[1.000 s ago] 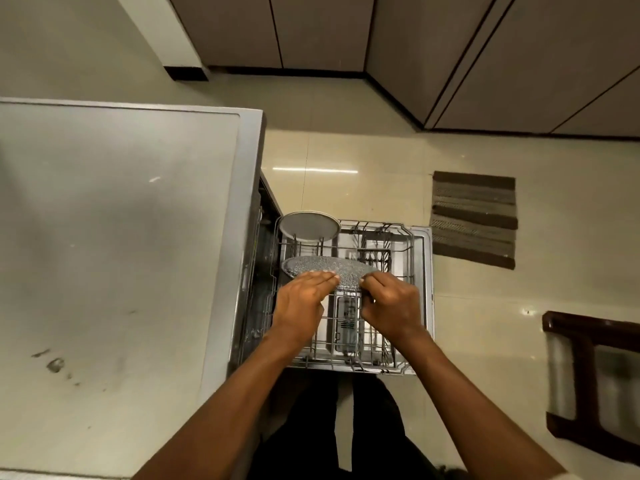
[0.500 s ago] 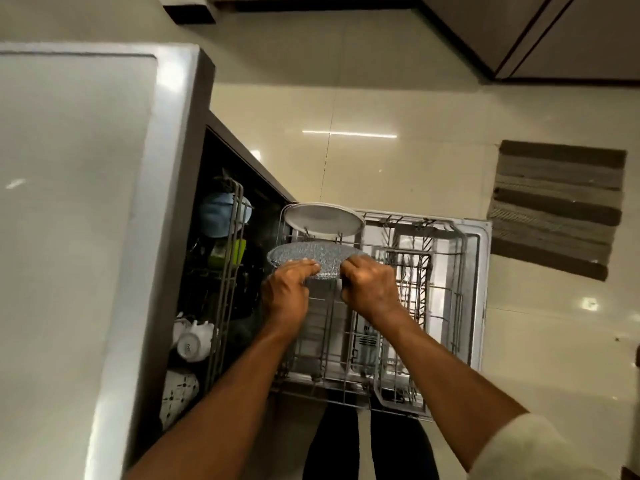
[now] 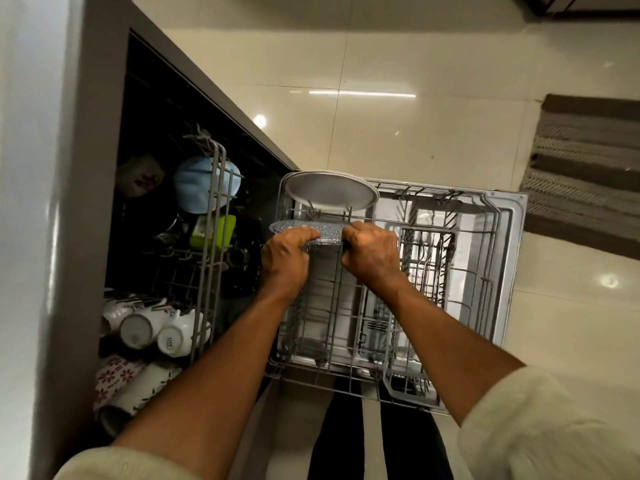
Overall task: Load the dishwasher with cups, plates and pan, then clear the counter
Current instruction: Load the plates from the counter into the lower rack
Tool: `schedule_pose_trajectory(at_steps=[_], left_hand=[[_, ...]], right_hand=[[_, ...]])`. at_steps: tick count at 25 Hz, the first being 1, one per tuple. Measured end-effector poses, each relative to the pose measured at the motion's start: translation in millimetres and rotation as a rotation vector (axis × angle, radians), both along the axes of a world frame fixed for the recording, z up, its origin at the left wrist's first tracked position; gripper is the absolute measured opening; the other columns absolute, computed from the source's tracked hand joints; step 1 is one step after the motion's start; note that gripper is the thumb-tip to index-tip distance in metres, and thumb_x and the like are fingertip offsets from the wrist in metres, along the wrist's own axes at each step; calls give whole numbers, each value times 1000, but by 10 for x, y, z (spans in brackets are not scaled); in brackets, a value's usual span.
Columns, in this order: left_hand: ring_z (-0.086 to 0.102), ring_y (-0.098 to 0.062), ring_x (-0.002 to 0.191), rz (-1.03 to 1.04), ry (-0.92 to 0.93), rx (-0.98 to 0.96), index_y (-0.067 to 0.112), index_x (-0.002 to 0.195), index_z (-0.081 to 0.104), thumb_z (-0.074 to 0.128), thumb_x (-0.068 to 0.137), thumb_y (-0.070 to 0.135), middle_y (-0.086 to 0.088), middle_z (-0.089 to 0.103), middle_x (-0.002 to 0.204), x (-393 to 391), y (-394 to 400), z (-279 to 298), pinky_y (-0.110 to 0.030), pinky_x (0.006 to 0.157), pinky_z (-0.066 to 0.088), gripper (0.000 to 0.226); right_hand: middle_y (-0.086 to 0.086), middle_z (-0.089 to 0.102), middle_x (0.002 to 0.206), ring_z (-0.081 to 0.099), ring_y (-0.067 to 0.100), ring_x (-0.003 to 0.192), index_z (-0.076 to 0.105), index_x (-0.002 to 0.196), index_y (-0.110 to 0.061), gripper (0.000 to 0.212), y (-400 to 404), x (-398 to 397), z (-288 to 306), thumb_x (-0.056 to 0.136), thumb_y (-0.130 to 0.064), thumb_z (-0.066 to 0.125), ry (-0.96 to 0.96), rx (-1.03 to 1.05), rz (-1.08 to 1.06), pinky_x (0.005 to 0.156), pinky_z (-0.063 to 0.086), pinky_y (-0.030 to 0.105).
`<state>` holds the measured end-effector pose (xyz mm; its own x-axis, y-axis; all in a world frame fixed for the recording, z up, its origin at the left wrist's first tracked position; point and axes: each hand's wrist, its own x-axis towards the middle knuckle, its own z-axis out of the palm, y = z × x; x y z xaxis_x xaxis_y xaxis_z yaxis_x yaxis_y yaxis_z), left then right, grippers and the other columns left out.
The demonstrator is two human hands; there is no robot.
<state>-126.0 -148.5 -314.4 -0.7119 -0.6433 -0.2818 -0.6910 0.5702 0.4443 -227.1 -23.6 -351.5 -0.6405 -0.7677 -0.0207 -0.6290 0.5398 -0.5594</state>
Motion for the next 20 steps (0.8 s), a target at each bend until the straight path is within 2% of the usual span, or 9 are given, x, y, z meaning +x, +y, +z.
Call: schedule_pose_trajectory(at_steps=[3, 9, 16, 20], left_hand=[[67, -20, 111, -31, 0, -13, 15, 107, 76, 51, 66, -26, -6, 73, 114, -46, -5, -76, -33, 97, 54, 64], [70, -22, 106, -65, 29, -83, 12, 107, 76, 53, 68, -26, -8, 74, 110, -68, -15, -169, -34, 90, 57, 59], [72, -28, 98, -109, 120, -169, 5, 100, 77, 56, 62, -29, -14, 76, 101, -30, 81, -159, -41, 90, 58, 55], [72, -28, 99, -135, 156, -220, 4, 101, 76, 58, 63, -27, -14, 75, 102, -7, 96, -194, -46, 95, 55, 52]], right_hand=[[2, 60, 58, 53, 19, 47, 69, 70, -10, 17, 14, -19, -54, 66, 5, 75, 9, 12, -8, 48, 38, 22], [1, 58, 57, 50, 18, 46, 67, 67, -11, 18, -13, -44, -104, 66, 6, 73, 50, -4, -30, 52, 29, 21], [0, 56, 54, 48, 17, 42, 63, 63, -10, 21, 25, -12, -107, 62, 9, 70, 77, -87, -36, 47, 30, 17], [0, 55, 54, 46, 16, 41, 62, 63, -10, 22, 41, -18, -96, 62, 11, 68, 105, -113, -32, 52, 24, 17]])
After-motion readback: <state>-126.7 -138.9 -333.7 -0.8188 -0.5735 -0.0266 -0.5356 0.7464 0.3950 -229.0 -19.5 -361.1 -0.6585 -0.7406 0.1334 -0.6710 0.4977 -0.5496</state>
